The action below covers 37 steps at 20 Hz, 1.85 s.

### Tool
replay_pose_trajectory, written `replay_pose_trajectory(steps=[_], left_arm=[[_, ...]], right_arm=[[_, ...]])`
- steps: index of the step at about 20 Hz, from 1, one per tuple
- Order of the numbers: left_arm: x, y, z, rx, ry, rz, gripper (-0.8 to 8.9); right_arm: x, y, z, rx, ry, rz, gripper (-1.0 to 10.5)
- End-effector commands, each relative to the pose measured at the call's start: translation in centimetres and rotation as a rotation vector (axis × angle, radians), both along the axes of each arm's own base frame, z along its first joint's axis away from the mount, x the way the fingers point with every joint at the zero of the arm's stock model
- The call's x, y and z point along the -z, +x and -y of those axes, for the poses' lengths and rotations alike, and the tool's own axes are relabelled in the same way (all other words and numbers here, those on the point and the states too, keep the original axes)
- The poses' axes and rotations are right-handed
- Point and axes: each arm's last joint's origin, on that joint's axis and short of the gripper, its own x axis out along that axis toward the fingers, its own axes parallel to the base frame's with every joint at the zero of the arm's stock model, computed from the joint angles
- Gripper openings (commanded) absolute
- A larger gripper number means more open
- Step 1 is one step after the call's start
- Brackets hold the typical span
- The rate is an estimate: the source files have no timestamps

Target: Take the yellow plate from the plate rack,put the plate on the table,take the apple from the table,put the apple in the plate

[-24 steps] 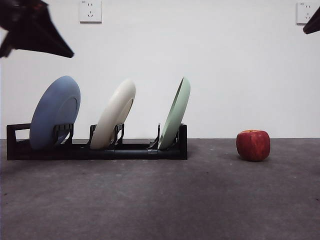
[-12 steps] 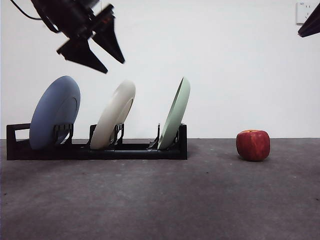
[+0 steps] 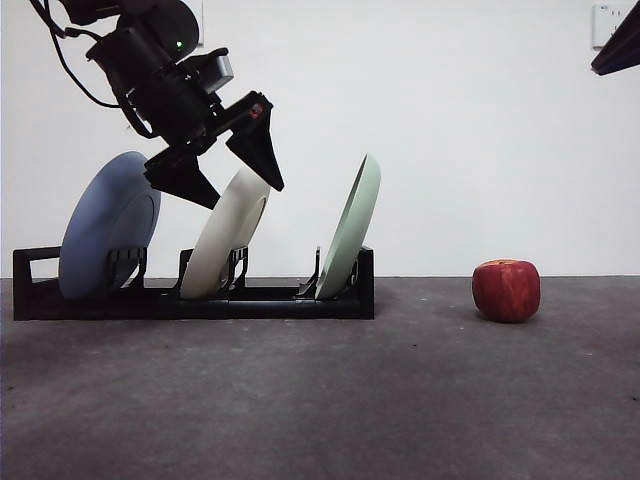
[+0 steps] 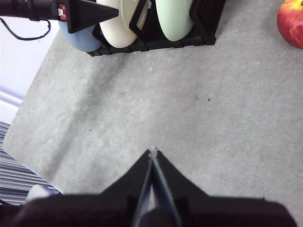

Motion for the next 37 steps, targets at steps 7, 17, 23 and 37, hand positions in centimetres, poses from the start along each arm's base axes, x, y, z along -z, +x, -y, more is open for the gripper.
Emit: replay_pose_trajectory(steps=[7, 17, 23, 37], left_arm=[[0.2, 0.3, 0.2, 0.02, 0.004, 0.023, 2.09], [0.1, 0.1, 0.1, 0.019, 0.004, 0.007, -0.14], [-0.4, -0.1, 0.0, 0.003, -0.011, 0.007, -0.12], [-15.4, -11.7, -3.7, 0.035, -0.243, 0.225, -0.04]], right_arm=[[-0.1, 0.0, 0.0, 0.006, -0.019, 0.001, 0.0], [0.0, 0.0, 0.1, 0.019, -0.032, 0.003, 0.0], [0.0, 0.0, 0.1, 0.02, -0.032, 0.002, 0.0], [0.0, -0.1, 0.1, 0.022, -0.031, -0.009, 0.0]])
